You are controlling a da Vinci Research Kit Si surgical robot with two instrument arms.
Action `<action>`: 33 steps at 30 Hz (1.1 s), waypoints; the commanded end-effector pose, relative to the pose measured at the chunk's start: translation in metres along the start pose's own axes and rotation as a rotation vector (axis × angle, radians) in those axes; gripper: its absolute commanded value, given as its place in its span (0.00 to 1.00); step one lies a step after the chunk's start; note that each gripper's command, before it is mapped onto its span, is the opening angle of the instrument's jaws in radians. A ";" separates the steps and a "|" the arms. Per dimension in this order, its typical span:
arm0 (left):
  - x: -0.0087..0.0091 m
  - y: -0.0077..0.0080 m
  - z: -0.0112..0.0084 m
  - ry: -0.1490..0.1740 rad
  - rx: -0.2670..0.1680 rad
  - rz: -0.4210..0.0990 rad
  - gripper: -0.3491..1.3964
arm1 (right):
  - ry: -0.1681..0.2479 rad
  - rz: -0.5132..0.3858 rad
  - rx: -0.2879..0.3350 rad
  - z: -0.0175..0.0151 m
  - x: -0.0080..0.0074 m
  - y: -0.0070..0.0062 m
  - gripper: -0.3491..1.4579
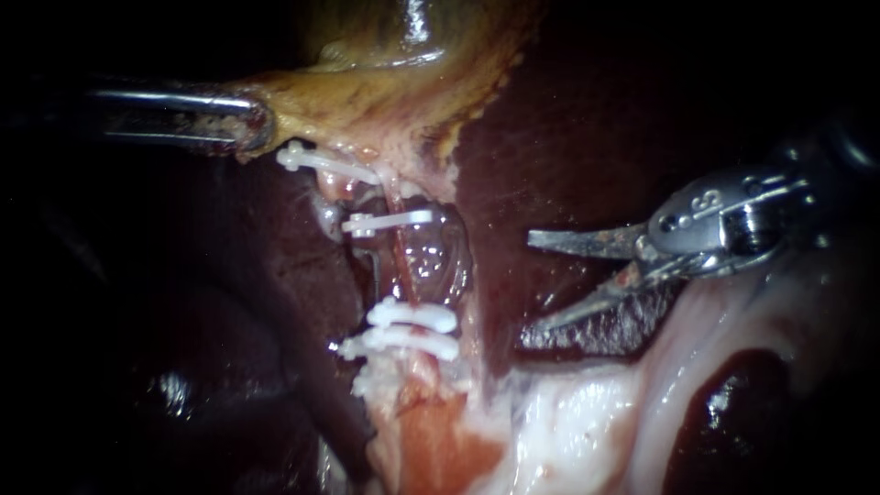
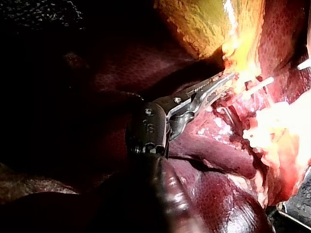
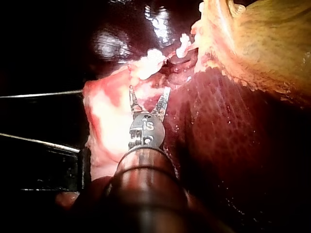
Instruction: Go to the cutting position right tube
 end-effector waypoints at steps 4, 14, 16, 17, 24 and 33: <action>0.0000 0.0000 0.0000 0.000 0.002 0.001 0.00 | 0.000 0.023 0.027 0.0012 0.0000 -0.0002 0.99; -0.0001 0.0001 0.0001 0.001 0.006 0.001 0.00 | -0.002 0.104 0.064 0.0044 -0.0005 -0.0006 0.99; -0.0001 0.0002 0.0002 0.001 0.007 0.001 0.00 | -0.006 0.129 0.067 0.0050 -0.0003 -0.0005 0.99; -0.0001 0.0002 0.0002 0.001 0.004 0.001 0.00 | -0.007 0.141 0.069 0.0053 -0.0003 -0.0004 0.99; -0.0002 0.0006 0.0004 0.000 0.001 0.001 0.00 | -0.017 0.221 0.080 0.0070 0.0000 0.0003 0.98; -0.0003 0.0008 0.0005 -0.001 0.000 0.001 0.00 | -0.026 0.270 0.129 0.0101 -0.0004 0.0009 0.98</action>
